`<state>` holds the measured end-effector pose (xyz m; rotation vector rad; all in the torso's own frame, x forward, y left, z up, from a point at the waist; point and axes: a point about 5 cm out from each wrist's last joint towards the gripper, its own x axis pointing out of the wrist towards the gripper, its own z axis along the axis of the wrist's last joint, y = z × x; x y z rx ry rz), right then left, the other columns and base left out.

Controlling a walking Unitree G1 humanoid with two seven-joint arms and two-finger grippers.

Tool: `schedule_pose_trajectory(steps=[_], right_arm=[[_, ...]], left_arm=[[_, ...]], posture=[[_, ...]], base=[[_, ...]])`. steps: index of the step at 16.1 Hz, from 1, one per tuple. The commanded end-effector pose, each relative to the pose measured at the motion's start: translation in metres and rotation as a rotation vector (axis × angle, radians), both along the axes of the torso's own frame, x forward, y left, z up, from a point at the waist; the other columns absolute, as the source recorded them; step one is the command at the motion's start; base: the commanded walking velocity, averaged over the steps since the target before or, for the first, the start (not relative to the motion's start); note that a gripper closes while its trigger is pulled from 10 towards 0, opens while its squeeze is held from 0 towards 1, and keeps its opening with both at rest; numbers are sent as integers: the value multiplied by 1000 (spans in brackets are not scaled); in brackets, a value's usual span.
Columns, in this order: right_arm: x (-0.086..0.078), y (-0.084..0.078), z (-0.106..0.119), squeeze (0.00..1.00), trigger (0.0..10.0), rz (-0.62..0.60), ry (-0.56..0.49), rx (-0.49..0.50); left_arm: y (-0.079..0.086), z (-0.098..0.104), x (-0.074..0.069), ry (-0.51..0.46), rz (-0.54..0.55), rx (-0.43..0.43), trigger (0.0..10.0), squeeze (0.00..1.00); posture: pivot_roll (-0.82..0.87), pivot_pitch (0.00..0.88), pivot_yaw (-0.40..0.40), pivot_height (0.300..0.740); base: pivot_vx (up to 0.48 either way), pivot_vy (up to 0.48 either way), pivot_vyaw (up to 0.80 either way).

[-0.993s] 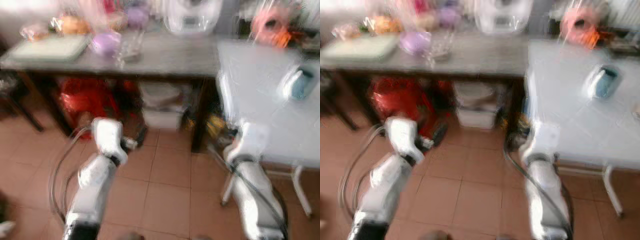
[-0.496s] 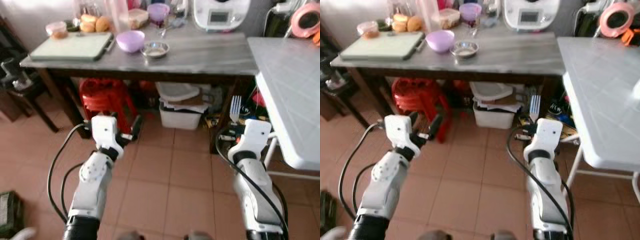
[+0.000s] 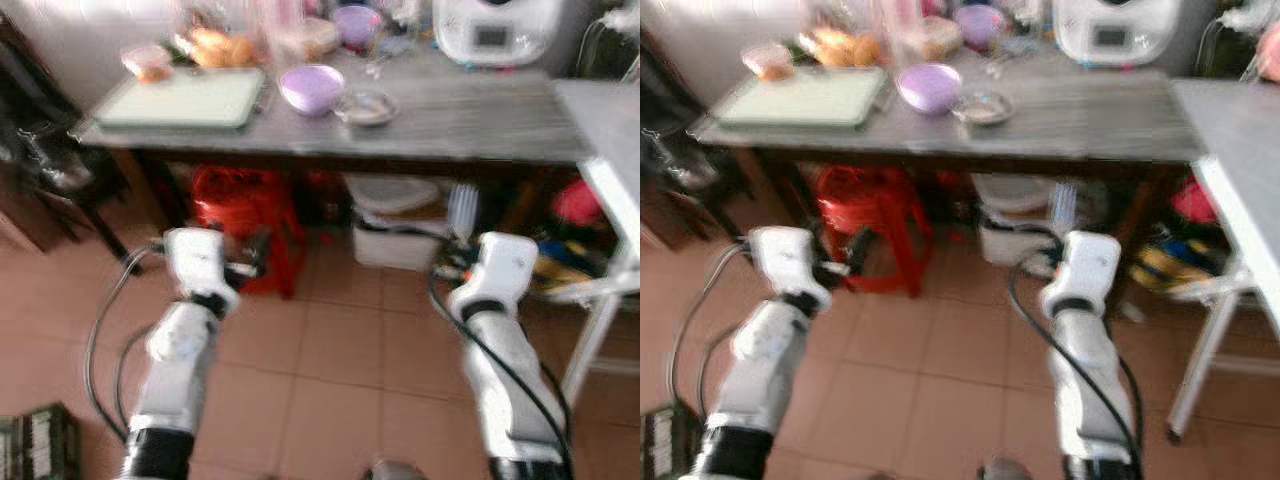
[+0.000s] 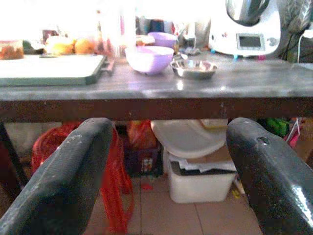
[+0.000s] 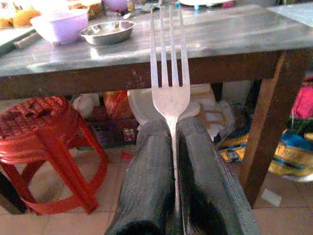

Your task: Setting the table

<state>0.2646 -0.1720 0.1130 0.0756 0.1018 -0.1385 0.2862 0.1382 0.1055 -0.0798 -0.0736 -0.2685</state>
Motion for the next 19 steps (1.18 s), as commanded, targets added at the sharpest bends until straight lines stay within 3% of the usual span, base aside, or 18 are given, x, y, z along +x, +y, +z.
schedule_pose_trajectory(steps=[1,4,8,13,19], right_arm=[[3,6,6,0,10000,19,-31,8],[4,6,6,0,10000,18,-32,9],[1,3,2,0,10000,12,-21,2],[1,6,0,0,10000,18,-16,0],[0,5,0,0,10000,15,-11,-3]], left_arm=[[8,3,2,-9,26,24,10000,0],[6,2,2,-5,25,25,10000,0],[3,-4,-7,23,25,30,10000,0],[-7,-6,-12,45,-37,-2,10000,0],[-6,-5,-14,31,-64,27,10000,0]], posture=[[-52,0,49,740],[-50,0,46,740],[-49,0,48,740],[-46,0,46,740],[-48,0,51,740]], base=[[480,0,0],[465,0,0],[340,-327,0],[0,-474,0],[49,-447,0]])
